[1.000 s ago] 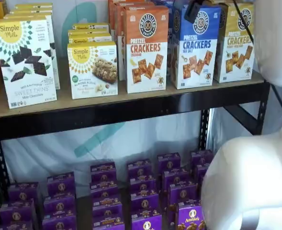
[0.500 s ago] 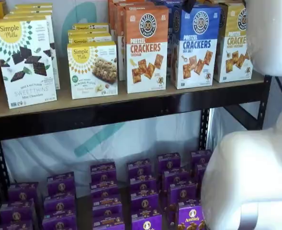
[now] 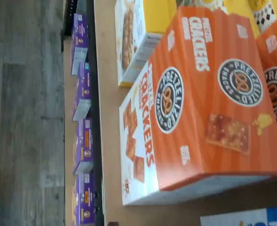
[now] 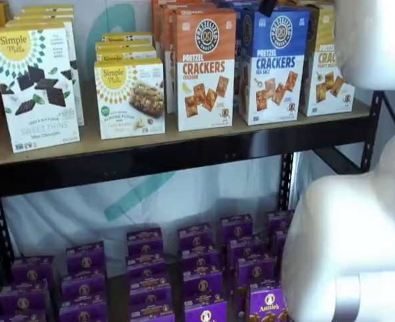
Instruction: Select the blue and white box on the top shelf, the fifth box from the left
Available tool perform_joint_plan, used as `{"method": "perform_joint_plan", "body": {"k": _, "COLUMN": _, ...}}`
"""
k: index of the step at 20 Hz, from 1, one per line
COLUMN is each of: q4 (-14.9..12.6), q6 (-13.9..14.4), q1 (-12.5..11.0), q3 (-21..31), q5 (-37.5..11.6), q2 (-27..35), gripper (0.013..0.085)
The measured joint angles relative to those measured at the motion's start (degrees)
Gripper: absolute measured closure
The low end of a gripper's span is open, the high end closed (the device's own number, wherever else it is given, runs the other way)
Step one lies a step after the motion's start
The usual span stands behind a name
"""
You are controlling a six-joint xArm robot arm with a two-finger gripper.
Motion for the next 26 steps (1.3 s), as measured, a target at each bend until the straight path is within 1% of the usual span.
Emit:
{"method": "perform_joint_plan", "body": {"k": 5, "q4": -1.57, "q6": -1.24, "q1": -0.22, "q3": -1.5, "q5": 0.0, "q2": 2.29, "gripper": 0.013}}
{"method": "perform_joint_plan", "body": {"k": 11, "q4": -1.82, "q6": -2.4, "q1": -0.72, "q3": -1.33, "q5": -1.4, "q2": 3.62, "gripper": 0.013}}
{"method": "perform_joint_plan", "body": {"k": 15, "q4": -1.28, "q6": -3.02, "q1": -1.24, "q3": -1.02, "q5": -2.33, "q2": 4.15, "gripper": 0.013}}
{"method": "perform_joint_plan", "body": {"k": 21, "q4": -2.7, "q6": -3.89, "q1": -1.1, "q3": -0.27, "q5": -3.82, "q2": 4.39, "gripper": 0.013}}
{"method": "perform_joint_plan", "body": {"k": 26, "q4": -2.73, "q6": -4.29, "q1": -1.3, "q3": -0.37, "q5": -4.21, "q2": 5.03, "gripper": 0.013}}
